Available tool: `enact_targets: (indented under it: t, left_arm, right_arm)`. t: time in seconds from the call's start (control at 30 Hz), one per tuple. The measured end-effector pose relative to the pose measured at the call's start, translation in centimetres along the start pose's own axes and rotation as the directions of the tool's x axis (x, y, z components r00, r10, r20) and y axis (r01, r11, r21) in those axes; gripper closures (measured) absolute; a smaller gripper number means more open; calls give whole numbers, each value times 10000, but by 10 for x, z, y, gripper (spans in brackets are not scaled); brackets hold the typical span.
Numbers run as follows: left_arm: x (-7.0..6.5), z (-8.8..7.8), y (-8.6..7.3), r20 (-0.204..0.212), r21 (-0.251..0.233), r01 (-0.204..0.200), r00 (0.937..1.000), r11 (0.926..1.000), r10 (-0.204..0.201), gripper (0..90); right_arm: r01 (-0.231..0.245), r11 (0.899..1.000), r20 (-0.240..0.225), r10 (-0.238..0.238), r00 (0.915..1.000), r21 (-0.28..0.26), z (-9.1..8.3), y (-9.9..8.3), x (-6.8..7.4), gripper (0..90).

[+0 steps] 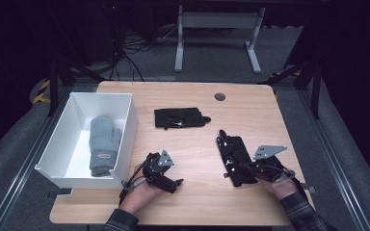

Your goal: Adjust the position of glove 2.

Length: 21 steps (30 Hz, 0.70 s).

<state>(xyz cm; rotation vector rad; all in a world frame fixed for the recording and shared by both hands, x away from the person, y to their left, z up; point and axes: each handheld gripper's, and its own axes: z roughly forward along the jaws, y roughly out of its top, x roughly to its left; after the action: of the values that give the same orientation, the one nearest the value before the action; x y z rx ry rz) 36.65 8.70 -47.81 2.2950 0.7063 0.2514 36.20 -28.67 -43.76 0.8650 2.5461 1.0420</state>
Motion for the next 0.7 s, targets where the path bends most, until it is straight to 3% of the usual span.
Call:
enact_targets:
  t: [0.23, 0.4, 0.6, 0.7]
  left_arm:
    - [0, 0, 0, 1, -5, 5, 10000, 10000, -5, 1]
    - [0, 0, 0, 3, -2, 0, 10000, 10000, 0, 1]
    - [0, 0, 0, 1, -18, 20, 10000, 10000, -20, 1]
    - [0, 0, 0, -2, -14, 16, 10000, 10000, -16, 1]
  right_arm:
    - [-347, 9993, 736, 356, 9967, -138, 9, 13, -34, 900]
    - [-474, 9988, 709, 480, 9963, -101, 22, 17, -51, 900]
    - [-477, 9984, 667, 456, 9967, 292, 33, 17, -54, 900]
    - [-400, 9982, 569, 375, 9977, 442, 32, 14, -47, 900]
